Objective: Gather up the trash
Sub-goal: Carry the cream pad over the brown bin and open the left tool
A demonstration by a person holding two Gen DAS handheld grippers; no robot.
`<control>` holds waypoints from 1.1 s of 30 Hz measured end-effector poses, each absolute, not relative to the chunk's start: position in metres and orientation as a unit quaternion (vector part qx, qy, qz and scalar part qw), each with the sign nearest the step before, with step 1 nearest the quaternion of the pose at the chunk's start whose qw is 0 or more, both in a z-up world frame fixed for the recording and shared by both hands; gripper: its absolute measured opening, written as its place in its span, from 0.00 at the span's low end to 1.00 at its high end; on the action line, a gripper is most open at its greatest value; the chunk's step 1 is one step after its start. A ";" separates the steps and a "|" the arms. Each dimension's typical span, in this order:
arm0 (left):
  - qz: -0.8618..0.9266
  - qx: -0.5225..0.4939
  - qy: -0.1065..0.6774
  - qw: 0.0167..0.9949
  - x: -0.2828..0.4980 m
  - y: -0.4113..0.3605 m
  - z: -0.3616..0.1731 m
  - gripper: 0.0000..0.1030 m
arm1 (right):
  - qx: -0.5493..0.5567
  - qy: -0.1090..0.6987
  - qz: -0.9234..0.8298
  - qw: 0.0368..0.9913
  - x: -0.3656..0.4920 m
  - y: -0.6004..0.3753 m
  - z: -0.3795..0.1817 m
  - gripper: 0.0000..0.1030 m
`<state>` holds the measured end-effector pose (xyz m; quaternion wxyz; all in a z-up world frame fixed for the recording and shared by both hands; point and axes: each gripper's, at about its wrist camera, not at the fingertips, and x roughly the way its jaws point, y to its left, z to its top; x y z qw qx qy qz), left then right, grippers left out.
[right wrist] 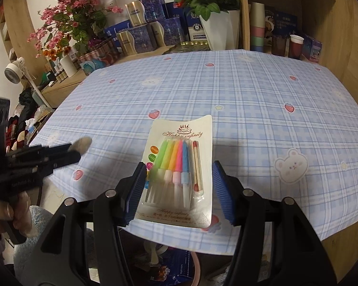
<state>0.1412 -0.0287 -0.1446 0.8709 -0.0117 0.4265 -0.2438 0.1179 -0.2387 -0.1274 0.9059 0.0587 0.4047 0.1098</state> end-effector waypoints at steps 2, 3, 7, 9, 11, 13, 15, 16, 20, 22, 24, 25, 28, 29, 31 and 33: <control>-0.253 -0.013 0.428 0.868 0.126 -0.028 -0.147 0.35 | 0.059 0.402 0.112 0.907 0.112 -0.236 -0.124 0.56; -0.260 -0.015 0.432 0.864 0.116 -0.028 -0.150 0.35 | 0.058 0.400 0.112 0.908 0.110 -0.234 -0.123 0.56; -0.281 -0.013 0.447 0.849 0.083 -0.033 -0.165 0.35 | 0.056 0.396 0.117 0.909 0.097 -0.228 -0.121 0.56; -0.290 -0.005 0.456 0.841 0.068 -0.036 -0.176 0.35 | 0.054 0.396 0.119 0.909 0.091 -0.226 -0.122 0.56; -0.299 0.004 0.472 0.829 0.053 -0.041 -0.190 0.35 | 0.053 0.398 0.119 0.908 0.087 -0.224 -0.124 0.56; -0.304 0.014 0.492 0.816 0.042 -0.047 -0.208 0.35 | 0.054 0.401 0.119 0.907 0.084 -0.224 -0.127 0.56; -0.309 0.020 0.509 0.804 0.036 -0.053 -0.223 0.35 | 0.054 0.403 0.118 0.906 0.081 -0.223 -0.129 0.56; -0.311 0.022 0.514 0.799 0.035 -0.057 -0.229 0.35 | 0.053 0.404 0.118 0.906 0.081 -0.223 -0.129 0.56; -0.313 0.025 0.538 0.782 0.034 -0.074 -0.254 0.35 | 0.052 0.407 0.116 0.905 0.075 -0.223 -0.133 0.56; -0.312 0.029 0.543 0.779 0.035 -0.080 -0.262 0.35 | 0.051 0.408 0.114 0.904 0.073 -0.224 -0.134 0.56; -0.311 0.030 0.542 0.780 0.040 -0.084 -0.267 0.35 | 0.051 0.410 0.112 0.904 0.072 -0.225 -0.134 0.56; -0.310 0.027 0.541 0.781 0.042 -0.085 -0.268 0.35 | 0.052 0.410 0.111 0.904 0.071 -0.226 -0.135 0.56; -0.311 0.014 0.534 0.786 0.047 -0.087 -0.266 0.40 | 0.056 0.412 0.108 0.903 0.070 -0.229 -0.137 0.56; -0.313 0.003 0.532 0.787 0.049 -0.085 -0.264 0.51 | 0.056 0.412 0.108 0.903 0.070 -0.230 -0.137 0.56; -0.313 -0.013 0.522 0.793 0.050 -0.081 -0.258 0.60 | 0.057 0.412 0.107 0.903 0.068 -0.231 -0.138 0.56; -0.304 -0.019 0.513 0.803 0.051 -0.075 -0.250 0.65 | 0.058 0.413 0.105 0.903 0.067 -0.232 -0.139 0.56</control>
